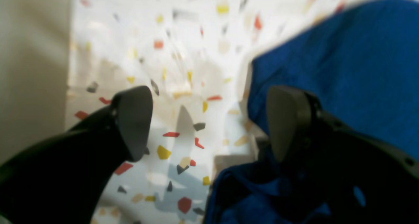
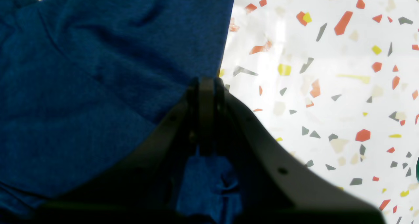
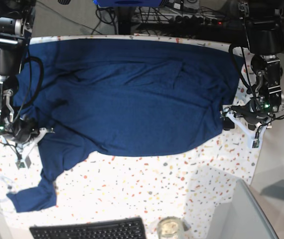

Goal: Layout the t-shirt on the table in an organized manner, then fold the t-shirt properly
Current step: 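Adjust the left gripper's grip on the side edge of the shirt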

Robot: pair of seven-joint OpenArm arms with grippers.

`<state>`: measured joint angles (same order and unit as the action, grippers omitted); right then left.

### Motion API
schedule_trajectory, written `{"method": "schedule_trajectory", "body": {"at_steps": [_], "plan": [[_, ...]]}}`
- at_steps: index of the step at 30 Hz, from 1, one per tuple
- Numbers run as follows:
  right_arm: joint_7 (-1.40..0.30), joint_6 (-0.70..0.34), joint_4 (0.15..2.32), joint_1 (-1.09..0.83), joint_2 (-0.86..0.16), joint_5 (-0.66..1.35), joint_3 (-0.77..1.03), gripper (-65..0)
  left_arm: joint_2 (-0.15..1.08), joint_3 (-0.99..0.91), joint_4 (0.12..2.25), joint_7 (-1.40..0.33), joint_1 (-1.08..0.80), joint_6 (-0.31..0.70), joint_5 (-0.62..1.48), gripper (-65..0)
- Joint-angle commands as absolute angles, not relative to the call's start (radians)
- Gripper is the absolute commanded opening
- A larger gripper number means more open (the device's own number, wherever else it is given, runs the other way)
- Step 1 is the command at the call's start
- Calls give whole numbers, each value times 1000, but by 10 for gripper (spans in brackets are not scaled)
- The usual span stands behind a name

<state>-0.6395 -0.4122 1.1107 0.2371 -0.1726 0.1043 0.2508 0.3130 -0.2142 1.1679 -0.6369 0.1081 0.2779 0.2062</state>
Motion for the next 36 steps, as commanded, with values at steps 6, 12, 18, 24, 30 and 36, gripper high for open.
{"method": "schedule_trajectory", "body": {"at_steps": [6,12,18,24,30,36], "plan": [[-624,-417,1127,263,-183,113,252,-644,341,-168,1178,-611,133,280,305,-132],[-624,-417,1127,263,-183,113,252,-644,338,-165,1165,-615,151,280,303,-132],[-624,-417,1127,263,-183,114,252,-644,338,-165,1055,-610,189,280,298,-133],[-624,-417,1127,265,-183,114,252,-644,337,-165,1024,-608,209,314,295,-135],[-624,-417,1127,266,-182,114,254,-644,337,-165,929,-602,242,403,295,-327],[-622,-417,1127,265,-182,114,254,-644,335,-165,926,-567,245,403,295,-559]]}}
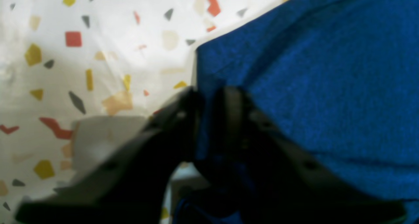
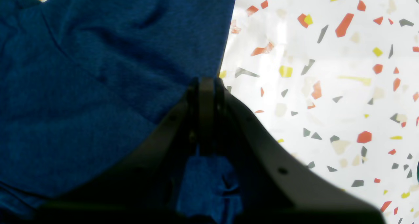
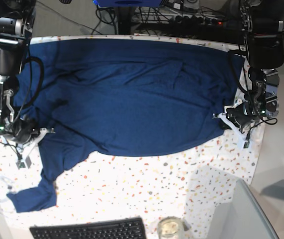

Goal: Layout the t-shirt on the table in an organized manner, then fold the t-shirt properly
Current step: 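Adjust the left gripper's grip on the side edge of the shirt, then lift both side edges and fold them toward the shoulder edge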

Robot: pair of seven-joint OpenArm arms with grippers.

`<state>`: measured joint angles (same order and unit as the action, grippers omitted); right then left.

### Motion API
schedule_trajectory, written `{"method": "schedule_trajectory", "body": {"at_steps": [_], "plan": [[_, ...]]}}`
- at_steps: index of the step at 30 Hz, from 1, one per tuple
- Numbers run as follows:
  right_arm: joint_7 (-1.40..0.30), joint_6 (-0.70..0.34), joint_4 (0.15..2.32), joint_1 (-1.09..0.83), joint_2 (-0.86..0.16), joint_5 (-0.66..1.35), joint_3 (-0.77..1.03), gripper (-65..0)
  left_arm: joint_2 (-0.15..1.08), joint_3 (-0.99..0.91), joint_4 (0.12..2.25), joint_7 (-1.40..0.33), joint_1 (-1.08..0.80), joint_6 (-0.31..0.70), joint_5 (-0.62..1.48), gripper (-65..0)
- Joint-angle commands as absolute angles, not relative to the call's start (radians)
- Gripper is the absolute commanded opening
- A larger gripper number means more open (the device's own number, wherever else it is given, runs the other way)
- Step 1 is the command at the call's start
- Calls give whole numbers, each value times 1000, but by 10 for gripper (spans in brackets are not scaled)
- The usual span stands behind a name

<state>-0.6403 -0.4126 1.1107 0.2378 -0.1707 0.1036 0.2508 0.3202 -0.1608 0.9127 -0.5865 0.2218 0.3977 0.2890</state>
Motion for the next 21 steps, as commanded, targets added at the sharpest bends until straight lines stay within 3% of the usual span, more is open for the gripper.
{"method": "schedule_trajectory", "body": {"at_steps": [1,3,21], "plan": [[-622,-417,1127,266,-182,114,254,-644,335,-166,929,-567,246,403,295,-591],[-622,-417,1127,268,-182,114,254,-644,337,-166,931,-567,262,403,295,-650],[-621,-417,1122,372,-206,111,251,-644,341,-165,960,-618,424,401,294,-650]]}}
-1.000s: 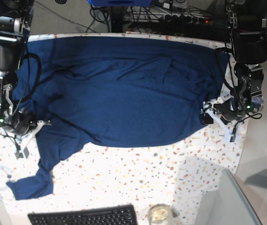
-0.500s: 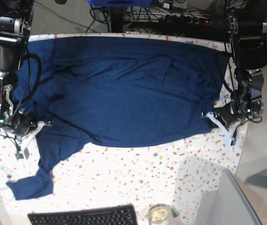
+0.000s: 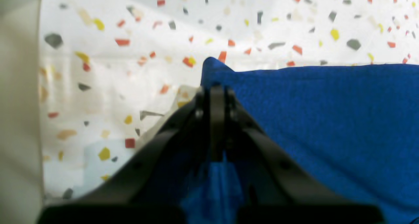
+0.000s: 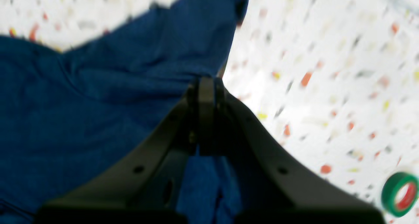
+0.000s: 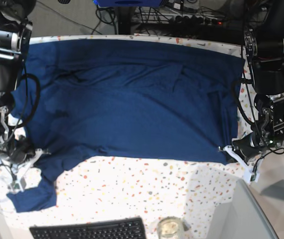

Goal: Layout the t-shirt on the table in an organized manner, then fold the t-shirt properly
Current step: 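Lift both side edges and fold them toward the shoulder edge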

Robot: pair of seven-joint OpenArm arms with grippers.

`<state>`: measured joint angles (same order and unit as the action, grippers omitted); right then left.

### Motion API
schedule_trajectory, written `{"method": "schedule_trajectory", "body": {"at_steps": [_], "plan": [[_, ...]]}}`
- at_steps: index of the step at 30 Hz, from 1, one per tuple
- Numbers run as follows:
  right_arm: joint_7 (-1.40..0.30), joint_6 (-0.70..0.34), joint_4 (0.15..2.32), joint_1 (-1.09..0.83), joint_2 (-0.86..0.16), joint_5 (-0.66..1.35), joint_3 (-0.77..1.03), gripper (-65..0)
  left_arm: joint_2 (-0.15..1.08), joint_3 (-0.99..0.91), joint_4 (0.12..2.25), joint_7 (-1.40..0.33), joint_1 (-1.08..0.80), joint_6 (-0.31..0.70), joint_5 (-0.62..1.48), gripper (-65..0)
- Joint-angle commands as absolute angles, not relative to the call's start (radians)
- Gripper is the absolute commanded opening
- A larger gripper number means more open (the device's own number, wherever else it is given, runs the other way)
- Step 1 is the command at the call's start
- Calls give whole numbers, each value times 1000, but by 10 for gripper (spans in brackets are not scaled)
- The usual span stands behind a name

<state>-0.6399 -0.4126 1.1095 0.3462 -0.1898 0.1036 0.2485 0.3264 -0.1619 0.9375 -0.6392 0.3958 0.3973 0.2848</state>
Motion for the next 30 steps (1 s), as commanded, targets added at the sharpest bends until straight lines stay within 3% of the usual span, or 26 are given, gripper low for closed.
{"method": "schedule_trajectory", "body": {"at_steps": [1,15,21,30], "plan": [[-621,-417,1113,384,-209,111,251,-644,341,-165,974,-621,424,401,294,-650],[-536,-421,1020,432,-231,108,248,-644,341,-163,1032,-671,400,401,294,-650],[-515,-562,1020,429,-259,108,248,-644,341,-165,1032,-670,384,401,294,-650],[-516,-575,1026,346,-282,108,248,-644,338,-166,1067,-668,314,401,294,-650]]}}
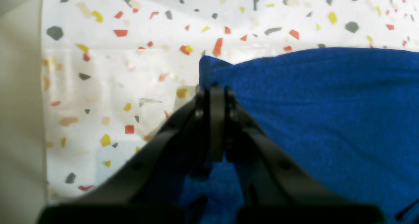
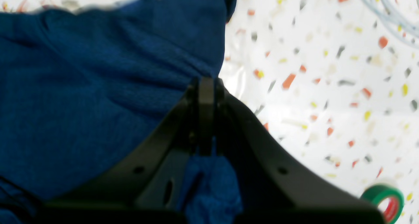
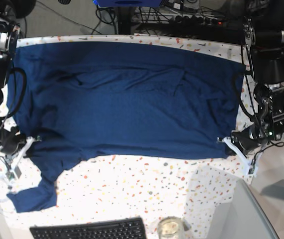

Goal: Layout the t-shirt on the table in an organized manner, then fold the t-shirt properly
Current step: 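Lift both side edges and fold them toward the shoulder edge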

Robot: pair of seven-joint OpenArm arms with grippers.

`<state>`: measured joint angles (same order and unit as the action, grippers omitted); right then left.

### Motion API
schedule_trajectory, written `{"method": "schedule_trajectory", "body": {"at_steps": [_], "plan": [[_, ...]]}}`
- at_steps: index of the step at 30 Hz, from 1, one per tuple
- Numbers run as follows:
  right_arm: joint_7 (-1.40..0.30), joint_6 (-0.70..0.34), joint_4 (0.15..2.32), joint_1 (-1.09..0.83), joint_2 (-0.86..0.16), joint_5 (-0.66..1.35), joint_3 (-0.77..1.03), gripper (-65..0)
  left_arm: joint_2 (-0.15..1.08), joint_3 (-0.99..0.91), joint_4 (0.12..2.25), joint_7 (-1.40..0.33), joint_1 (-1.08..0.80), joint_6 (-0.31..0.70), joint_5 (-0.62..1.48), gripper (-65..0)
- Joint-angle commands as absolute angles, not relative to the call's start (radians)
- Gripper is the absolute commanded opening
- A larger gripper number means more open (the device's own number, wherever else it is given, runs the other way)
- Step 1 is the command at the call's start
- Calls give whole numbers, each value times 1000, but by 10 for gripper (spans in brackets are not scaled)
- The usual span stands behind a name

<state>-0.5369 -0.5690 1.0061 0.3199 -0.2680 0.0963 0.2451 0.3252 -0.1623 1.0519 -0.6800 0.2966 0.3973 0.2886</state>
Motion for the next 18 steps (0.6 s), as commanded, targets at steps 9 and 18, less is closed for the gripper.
{"method": "schedule_trajectory", "body": {"at_steps": [9,18], "plan": [[-518,-593,1026,297,-282,110,248,-644,340,-176,1125,-668,223,401,295,-650],[-622,-661,1161,216,-282,108,251,-644,340,-177,1127,-671,206,401,302,-650]]}}
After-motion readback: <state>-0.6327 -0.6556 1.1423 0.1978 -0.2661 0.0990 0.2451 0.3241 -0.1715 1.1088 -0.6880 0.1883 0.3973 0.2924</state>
